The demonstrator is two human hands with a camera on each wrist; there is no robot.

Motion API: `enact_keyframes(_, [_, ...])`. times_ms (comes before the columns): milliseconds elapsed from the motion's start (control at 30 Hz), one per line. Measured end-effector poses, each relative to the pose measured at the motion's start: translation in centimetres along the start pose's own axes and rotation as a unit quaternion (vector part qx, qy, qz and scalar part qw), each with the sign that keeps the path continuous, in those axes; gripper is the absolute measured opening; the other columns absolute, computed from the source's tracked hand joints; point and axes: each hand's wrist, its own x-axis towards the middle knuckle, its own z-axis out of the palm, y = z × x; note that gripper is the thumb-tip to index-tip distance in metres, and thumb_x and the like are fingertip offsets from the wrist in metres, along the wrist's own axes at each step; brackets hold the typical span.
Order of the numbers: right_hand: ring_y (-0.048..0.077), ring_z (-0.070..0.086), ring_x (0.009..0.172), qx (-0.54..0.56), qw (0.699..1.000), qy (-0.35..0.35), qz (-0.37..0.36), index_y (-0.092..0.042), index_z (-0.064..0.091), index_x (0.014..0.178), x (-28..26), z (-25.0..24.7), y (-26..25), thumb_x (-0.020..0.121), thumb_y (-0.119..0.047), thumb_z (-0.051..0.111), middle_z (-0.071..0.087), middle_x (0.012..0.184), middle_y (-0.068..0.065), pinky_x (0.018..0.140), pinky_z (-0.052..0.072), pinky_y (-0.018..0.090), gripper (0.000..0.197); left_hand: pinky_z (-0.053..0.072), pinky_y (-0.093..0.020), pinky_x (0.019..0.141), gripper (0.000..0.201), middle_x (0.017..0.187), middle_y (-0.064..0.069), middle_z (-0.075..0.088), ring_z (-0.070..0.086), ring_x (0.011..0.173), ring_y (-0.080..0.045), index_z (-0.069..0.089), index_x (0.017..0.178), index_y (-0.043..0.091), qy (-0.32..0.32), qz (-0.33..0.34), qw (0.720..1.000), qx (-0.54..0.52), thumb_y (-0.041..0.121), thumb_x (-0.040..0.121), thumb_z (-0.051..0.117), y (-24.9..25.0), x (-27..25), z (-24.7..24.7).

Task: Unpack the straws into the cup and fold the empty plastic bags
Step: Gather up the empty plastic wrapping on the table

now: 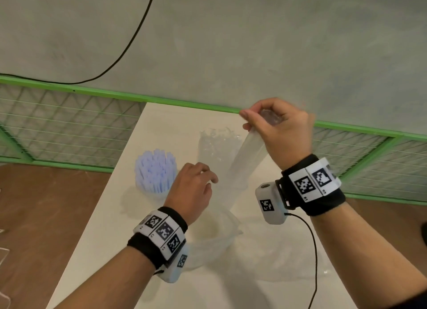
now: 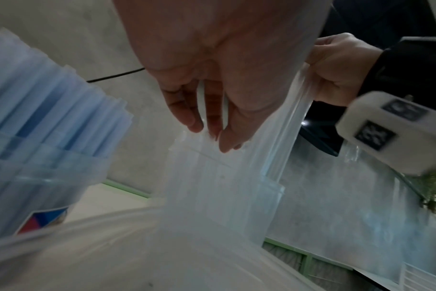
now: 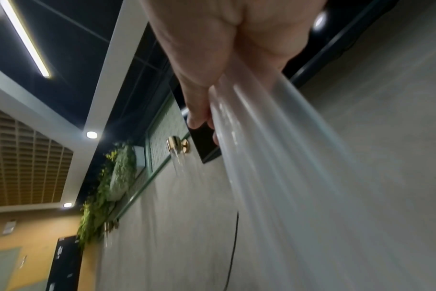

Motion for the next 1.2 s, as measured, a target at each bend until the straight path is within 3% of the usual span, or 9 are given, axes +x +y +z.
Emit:
enact_keyframes(100, [0.007,0.070,0.065,-0.082,0.994,-0.048,-0.049,-0.009,0.072,0.084,-1.3,1.2,1.9,0.082,-0.022,0.079,0.072,0.074,-0.002,0.065,0.058,0.023,0.015,0.038,-0.026,0.083,0.021,0.112,-0.003,0.055,0.051,0.096,-0.022,0.070,0.100,0.017,0.015,-0.018,1.000,-0.002,0.005,0.083,0.071,-0.5,0.6,-0.1])
enact_keyframes(200, [0.010,0.067,0.068,-0.173,0.974,-0.091,-0.112,-0.009,0.073,0.083,-3.1,2.3,4.6,0.085,-0.026,0.075,0.072,0.077,-0.003,0.070,0.052,0.017,0.018,0.040,-0.028,0.086,0.030,0.127,0.000,0.042,0.048,0.101,-0.019,0.063,0.114,0.022,-0.012,-0.070,0.997,-0.023,0.015,0.087,0.070,-0.8,1.2,-0.4])
enact_keyframes(300, [0.014,0.067,0.078,-0.217,0.959,-0.117,-0.139,-0.011,0.073,0.089,-5.0,3.0,6.5,0.093,-0.030,0.063,0.073,0.085,-0.002,0.073,0.051,0.024,0.022,0.048,-0.033,0.084,0.024,0.127,0.003,0.045,0.060,0.086,-0.021,0.065,0.114,0.021,-0.051,-0.107,0.992,-0.044,0.019,0.090,0.067,-0.7,2.0,-0.6])
enact_keyframes(433, [0.017,0.067,0.101,-0.234,0.952,-0.136,-0.144,-0.013,0.072,0.094,-5.8,3.4,7.2,0.097,-0.029,0.054,0.073,0.094,-0.002,0.085,0.051,0.027,0.025,0.050,-0.035,0.083,0.022,0.120,0.001,0.049,0.059,0.074,-0.019,0.068,0.110,0.016,-0.057,-0.107,0.992,-0.047,0.018,0.088,0.070,-0.7,2.7,-0.8])
enact_keyframes(633, [0.020,0.063,0.116,-0.230,0.953,-0.148,-0.133,-0.014,0.072,0.099,-6.5,3.6,7.9,0.098,-0.029,0.052,0.073,0.099,-0.005,0.092,0.050,0.030,0.025,0.051,-0.030,0.084,0.034,0.110,0.008,0.042,0.059,0.081,-0.017,0.066,0.119,0.017,-0.119,-0.049,0.991,-0.040,0.018,0.086,0.073,-1.2,2.8,-1.5])
enact_keyframes(767, [0.023,0.057,0.125,-0.265,0.937,-0.181,-0.137,-0.015,0.070,0.107,-7.2,4.1,8.6,0.101,-0.034,0.043,0.071,0.109,-0.005,0.095,0.048,0.036,0.033,0.049,-0.031,0.084,0.021,0.109,0.001,0.057,0.063,0.081,-0.018,0.072,0.109,0.011,-0.099,-0.028,0.994,-0.025,0.014,0.088,0.070,-1.4,3.6,-1.7])
enact_keyframes(933, [0.026,0.050,0.132,-0.304,0.919,-0.207,-0.139,-0.014,0.065,0.117,-7.8,4.2,9.0,0.106,-0.038,0.029,0.068,0.121,-0.004,0.099,0.043,0.039,0.045,0.050,-0.030,0.077,0.011,0.094,0.000,0.065,0.059,0.072,-0.018,0.076,0.095,0.009,-0.070,0.024,0.996,-0.047,0.010,0.086,0.070,-1.2,3.6,-1.1])
enact_keyframes(1067, [0.027,0.035,0.143,-0.362,0.888,-0.255,-0.123,-0.014,0.052,0.139,-8.9,3.8,9.1,0.107,-0.039,0.026,0.053,0.144,0.000,0.110,0.035,0.042,0.048,0.048,-0.016,0.072,0.007,0.091,0.003,0.067,0.052,0.063,-0.001,0.076,0.087,0.011,-0.020,0.067,0.991,-0.111,0.006,0.082,0.073,-1.2,3.8,-1.1])
enact_keyframes(1200, [0.024,0.017,0.150,-0.405,0.853,-0.311,-0.108,-0.017,0.037,0.150,-9.7,3.0,8.9,0.105,-0.049,0.022,0.032,0.158,-0.002,0.117,0.026,0.044,0.058,0.048,-0.023,0.076,0.011,0.096,0.003,0.069,0.055,0.076,0.001,0.074,0.095,0.017,-0.033,0.082,0.989,-0.120,0.016,0.084,0.073,-1.3,3.6,-1.3])
